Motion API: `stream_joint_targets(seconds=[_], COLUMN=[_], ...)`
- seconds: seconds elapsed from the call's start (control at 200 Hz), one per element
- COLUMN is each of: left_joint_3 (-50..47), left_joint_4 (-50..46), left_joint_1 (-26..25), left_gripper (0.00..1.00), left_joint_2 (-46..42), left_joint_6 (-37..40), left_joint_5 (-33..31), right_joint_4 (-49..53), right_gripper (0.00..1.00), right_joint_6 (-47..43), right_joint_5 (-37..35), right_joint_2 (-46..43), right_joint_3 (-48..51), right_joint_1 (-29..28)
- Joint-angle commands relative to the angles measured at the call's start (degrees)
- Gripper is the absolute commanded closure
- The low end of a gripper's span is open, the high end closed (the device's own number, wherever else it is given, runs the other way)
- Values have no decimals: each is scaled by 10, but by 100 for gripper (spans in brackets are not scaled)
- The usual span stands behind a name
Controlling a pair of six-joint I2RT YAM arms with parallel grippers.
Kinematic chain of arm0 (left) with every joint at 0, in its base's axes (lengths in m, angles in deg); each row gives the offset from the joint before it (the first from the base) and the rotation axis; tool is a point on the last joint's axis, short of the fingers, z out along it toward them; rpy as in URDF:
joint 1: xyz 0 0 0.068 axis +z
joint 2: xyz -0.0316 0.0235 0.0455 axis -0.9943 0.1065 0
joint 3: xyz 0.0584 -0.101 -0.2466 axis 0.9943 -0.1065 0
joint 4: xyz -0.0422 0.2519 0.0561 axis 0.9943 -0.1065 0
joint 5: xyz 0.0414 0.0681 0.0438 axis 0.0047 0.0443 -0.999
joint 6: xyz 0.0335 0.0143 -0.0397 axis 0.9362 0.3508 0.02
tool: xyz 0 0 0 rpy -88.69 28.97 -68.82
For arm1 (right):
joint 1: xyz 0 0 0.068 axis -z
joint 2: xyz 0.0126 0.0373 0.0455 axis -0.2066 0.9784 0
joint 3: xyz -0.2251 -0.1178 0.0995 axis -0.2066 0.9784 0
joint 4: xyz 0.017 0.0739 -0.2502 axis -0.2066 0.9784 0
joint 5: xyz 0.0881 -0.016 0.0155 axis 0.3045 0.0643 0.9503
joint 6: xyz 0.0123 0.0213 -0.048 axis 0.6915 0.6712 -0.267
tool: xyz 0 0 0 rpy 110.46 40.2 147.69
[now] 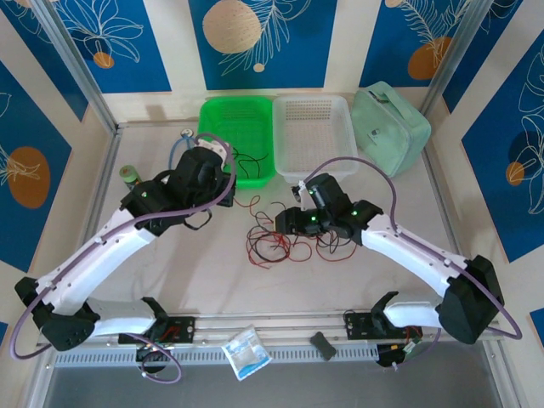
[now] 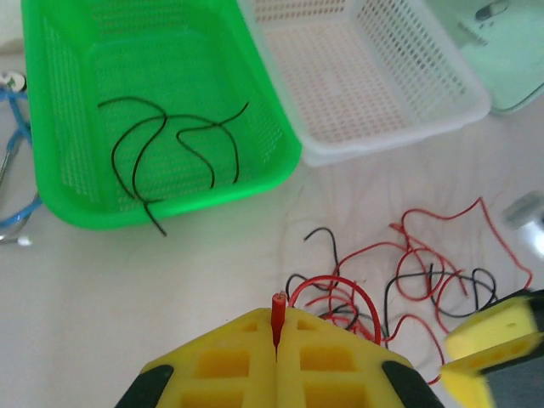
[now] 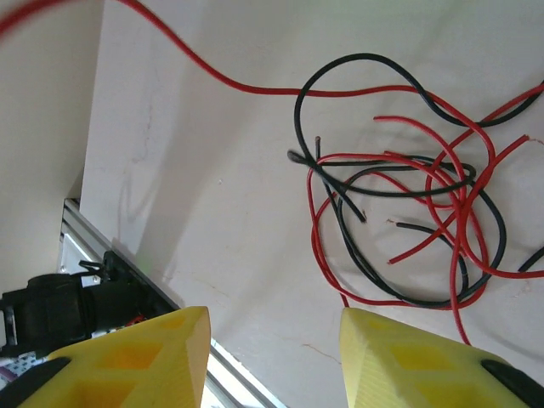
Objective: Untangle the cables
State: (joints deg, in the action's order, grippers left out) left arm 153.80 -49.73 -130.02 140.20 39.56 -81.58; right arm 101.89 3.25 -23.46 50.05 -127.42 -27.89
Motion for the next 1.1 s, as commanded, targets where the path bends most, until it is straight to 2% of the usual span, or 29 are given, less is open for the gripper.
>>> stream_joint_targets(seconds=[0.0, 0.2, 0.375, 0.49, 0.795, 0.945, 1.095], left_joint_3=[33, 68, 134, 181, 251, 273, 286], left_joint_4=[-31, -26, -37, -54, -67, -64, -59], left_joint_1=[-7, -8, -13, -18, -34, -40, -44], left_gripper=[100, 100, 100, 100, 100, 100, 100], left_joint_2=[12, 13, 22, 34, 61, 67, 70], left_joint_6=[31, 37, 47, 58, 74, 81, 87], left_joint_5=[0, 1, 11, 16, 27, 25, 25], right_joint_4=[-45, -118, -78, -78, -30, -12, -21], right_gripper=[56, 60, 61, 61, 60, 60, 56], right_joint_6=[56, 116, 78, 60, -54, -60, -54], right_joint_5=[-2, -45, -90, -95, -139, -184, -184], right_joint_2=[16, 42, 61, 50, 24, 20, 19], right_joint_3=[14, 26, 10, 24, 5, 7, 19], right_joint_1=[-6, -27, -33, -29, -26, -23, -18])
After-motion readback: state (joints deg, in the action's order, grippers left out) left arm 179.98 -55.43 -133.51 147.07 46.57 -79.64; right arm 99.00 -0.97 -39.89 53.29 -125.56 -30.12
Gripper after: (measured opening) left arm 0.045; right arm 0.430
